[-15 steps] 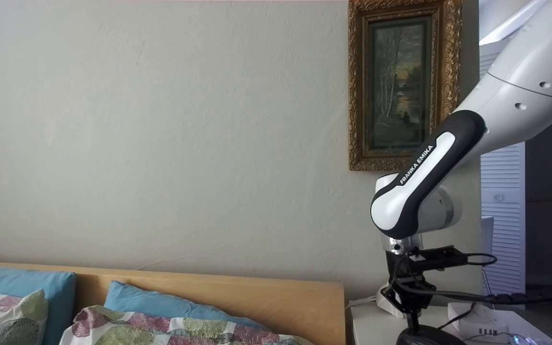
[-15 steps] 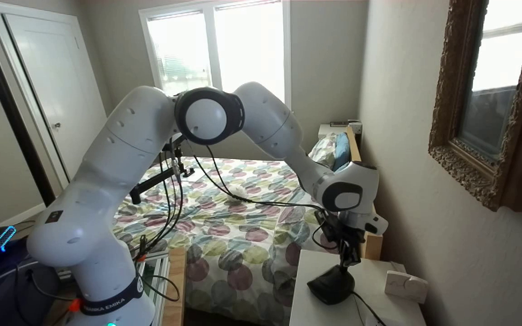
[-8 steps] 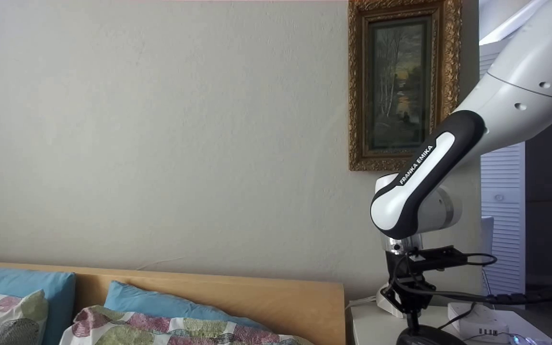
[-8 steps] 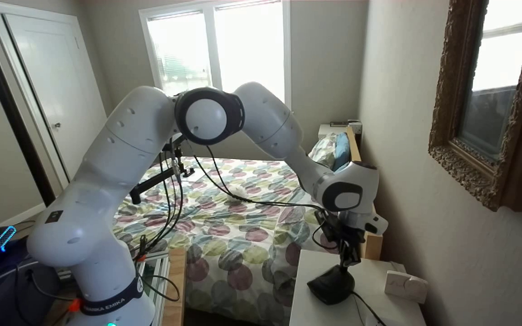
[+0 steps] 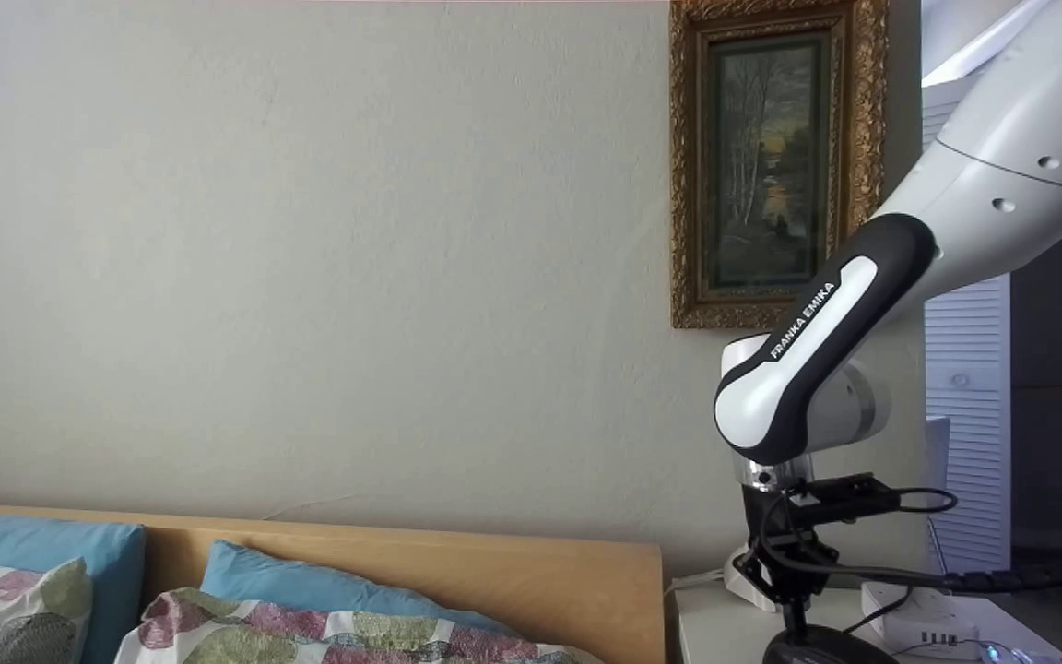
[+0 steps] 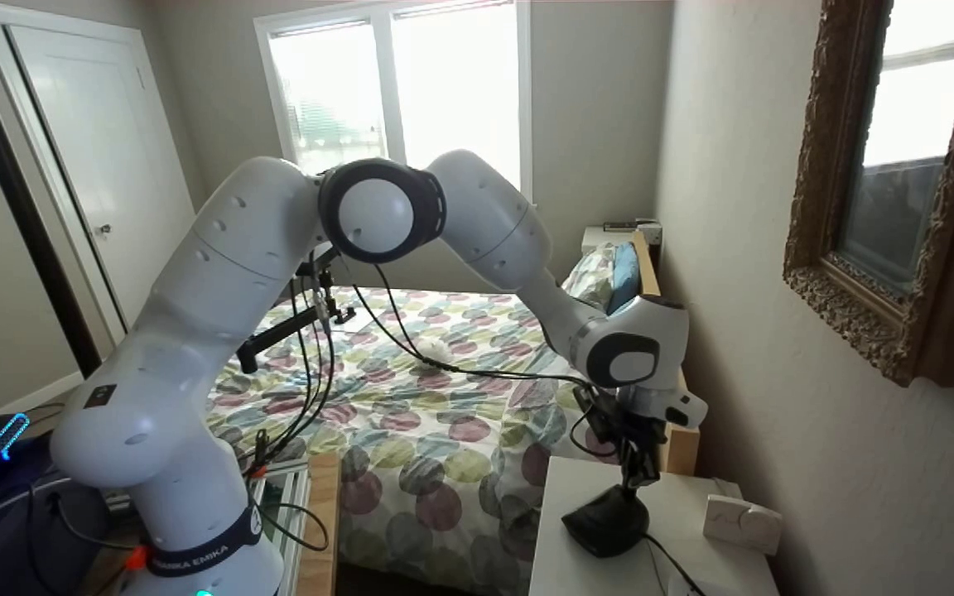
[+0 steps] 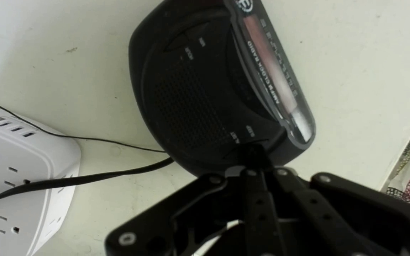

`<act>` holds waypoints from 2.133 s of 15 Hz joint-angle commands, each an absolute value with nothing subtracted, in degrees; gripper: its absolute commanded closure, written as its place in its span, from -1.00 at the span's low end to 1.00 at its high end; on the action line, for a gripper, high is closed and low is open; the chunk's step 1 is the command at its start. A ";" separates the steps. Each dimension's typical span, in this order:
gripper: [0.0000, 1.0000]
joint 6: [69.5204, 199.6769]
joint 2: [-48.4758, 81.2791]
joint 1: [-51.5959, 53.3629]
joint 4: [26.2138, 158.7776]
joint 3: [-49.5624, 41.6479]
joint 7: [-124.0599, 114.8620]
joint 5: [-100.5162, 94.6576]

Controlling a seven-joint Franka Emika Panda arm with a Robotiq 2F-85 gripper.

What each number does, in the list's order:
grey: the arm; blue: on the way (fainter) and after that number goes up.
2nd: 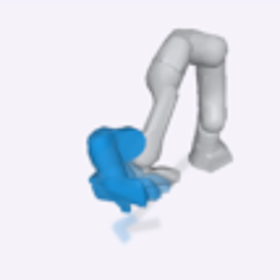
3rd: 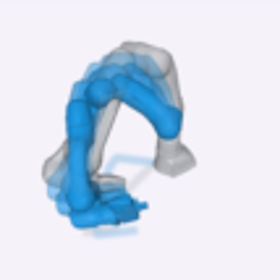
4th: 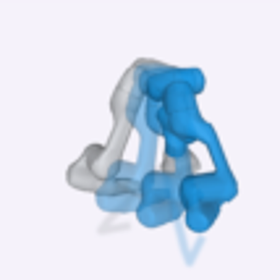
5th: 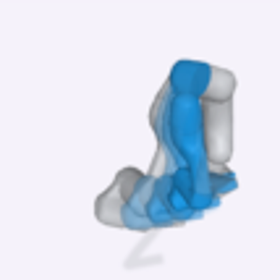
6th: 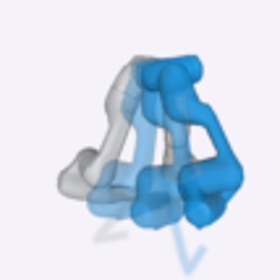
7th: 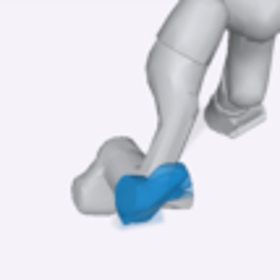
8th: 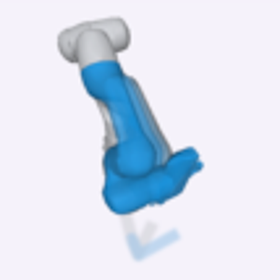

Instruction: Press the button on the black object

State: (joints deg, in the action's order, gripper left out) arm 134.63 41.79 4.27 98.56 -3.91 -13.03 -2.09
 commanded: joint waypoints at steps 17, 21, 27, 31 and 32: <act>0.47 127.17 22.87 10.17 106.25 -5.44 -25.08 -7.99; 0.09 123.50 19.23 10.43 108.12 -5.18 -30.00 -10.77; -0.76 121.78 14.55 10.44 110.64 -4.06 -36.38 -12.01; -1.00 122.48 11.07 10.26 112.55 -3.16 -40.38 -12.18; -1.00 122.09 14.51 9.12 109.40 -2.70 -37.47 -10.80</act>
